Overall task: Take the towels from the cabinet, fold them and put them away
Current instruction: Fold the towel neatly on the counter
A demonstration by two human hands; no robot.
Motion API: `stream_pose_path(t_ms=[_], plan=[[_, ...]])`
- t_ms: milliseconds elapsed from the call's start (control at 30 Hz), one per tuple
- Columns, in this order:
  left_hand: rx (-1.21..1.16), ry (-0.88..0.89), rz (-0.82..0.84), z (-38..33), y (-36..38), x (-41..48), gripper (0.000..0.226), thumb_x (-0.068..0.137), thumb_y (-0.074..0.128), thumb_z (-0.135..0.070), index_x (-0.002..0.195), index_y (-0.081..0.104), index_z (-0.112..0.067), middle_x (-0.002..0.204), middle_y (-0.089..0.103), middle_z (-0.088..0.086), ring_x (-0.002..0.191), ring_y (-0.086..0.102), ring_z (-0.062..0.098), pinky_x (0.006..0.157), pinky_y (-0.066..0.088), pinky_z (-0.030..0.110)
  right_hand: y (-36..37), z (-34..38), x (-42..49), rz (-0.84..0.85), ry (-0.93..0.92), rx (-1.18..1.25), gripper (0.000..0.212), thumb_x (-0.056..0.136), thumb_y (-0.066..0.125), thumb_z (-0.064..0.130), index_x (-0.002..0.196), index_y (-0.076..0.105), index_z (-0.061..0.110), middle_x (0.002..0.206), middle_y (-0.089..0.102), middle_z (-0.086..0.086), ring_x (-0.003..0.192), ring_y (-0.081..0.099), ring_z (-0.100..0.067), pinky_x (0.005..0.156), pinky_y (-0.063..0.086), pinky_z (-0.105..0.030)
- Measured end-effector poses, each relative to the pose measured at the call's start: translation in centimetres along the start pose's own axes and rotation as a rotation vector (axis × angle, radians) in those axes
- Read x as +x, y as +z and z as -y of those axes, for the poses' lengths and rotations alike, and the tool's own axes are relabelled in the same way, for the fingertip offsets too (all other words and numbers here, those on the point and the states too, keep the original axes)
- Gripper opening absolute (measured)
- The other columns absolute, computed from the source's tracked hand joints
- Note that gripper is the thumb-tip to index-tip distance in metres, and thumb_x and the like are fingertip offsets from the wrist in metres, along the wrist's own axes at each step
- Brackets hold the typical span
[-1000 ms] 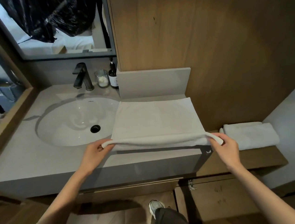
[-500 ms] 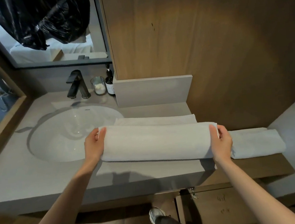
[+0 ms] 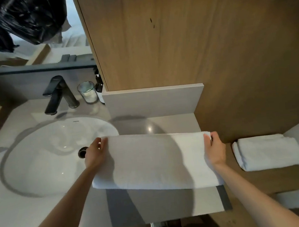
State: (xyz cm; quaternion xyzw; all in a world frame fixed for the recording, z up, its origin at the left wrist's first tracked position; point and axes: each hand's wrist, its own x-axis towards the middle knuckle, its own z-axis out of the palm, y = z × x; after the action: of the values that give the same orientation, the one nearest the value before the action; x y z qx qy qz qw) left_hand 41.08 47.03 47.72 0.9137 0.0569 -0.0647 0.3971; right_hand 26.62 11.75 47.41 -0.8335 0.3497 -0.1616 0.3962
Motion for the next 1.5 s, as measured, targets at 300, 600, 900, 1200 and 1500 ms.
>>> stream_pose_path(t_ms=[300,600,900,1200,1500], plan=[[0.080,0.047,-0.064,-0.1,1.1,1.0,0.030,0.102,0.031,-0.043,0.093,0.049,-0.020,0.081,0.061,0.014,0.080,0.054,0.034,0.070,0.037,0.038,0.9,-0.4,1.1,-0.036,-0.076,-0.224,0.029,0.102,0.029,0.039,0.092,0.039,0.015,0.066,0.053,-0.005,0.057,0.052,-0.029,0.047,0.034,-0.032],[0.207,0.057,-0.026,-0.4,1.6,2.2,0.030,0.102,0.027,-0.039,0.093,0.041,-0.014,0.079,0.059,0.016,0.074,0.052,0.034,0.067,0.031,0.037,0.9,-0.3,2.5,0.002,-0.015,-0.318,0.024,0.103,0.035,0.033,0.096,0.045,0.013,0.069,0.055,-0.009,0.068,0.057,-0.038,0.055,0.043,-0.039],[0.267,0.100,-0.217,-2.9,0.9,0.5,0.029,0.099,0.045,-0.027,0.117,0.049,-0.005,0.119,0.059,0.016,0.106,0.055,0.036,0.082,0.045,0.044,1.1,1.7,1.1,-0.167,-0.131,-0.403,0.034,0.091,0.056,0.008,0.124,0.048,0.011,0.121,0.056,-0.016,0.104,0.053,-0.035,0.078,0.046,-0.043],[0.532,0.541,0.186,-4.4,11.4,-8.2,0.059,0.100,0.001,-0.034,0.151,0.024,-0.016,0.159,0.016,0.002,0.147,0.013,0.022,0.117,0.006,0.045,11.4,3.0,-5.9,0.221,-0.606,-0.533,0.059,0.091,0.063,0.018,0.146,0.042,0.018,0.155,0.033,-0.005,0.146,0.023,-0.025,0.120,0.008,-0.045],[0.668,0.513,0.195,-1.4,7.6,-5.3,0.056,0.097,0.005,-0.058,0.151,-0.002,-0.043,0.159,-0.016,-0.011,0.145,-0.021,0.013,0.120,-0.007,0.045,5.6,-0.5,-3.6,0.352,-0.476,-0.634,0.066,0.093,0.014,0.069,0.152,-0.001,0.043,0.163,0.002,0.007,0.150,-0.005,-0.022,0.119,-0.013,-0.046]])
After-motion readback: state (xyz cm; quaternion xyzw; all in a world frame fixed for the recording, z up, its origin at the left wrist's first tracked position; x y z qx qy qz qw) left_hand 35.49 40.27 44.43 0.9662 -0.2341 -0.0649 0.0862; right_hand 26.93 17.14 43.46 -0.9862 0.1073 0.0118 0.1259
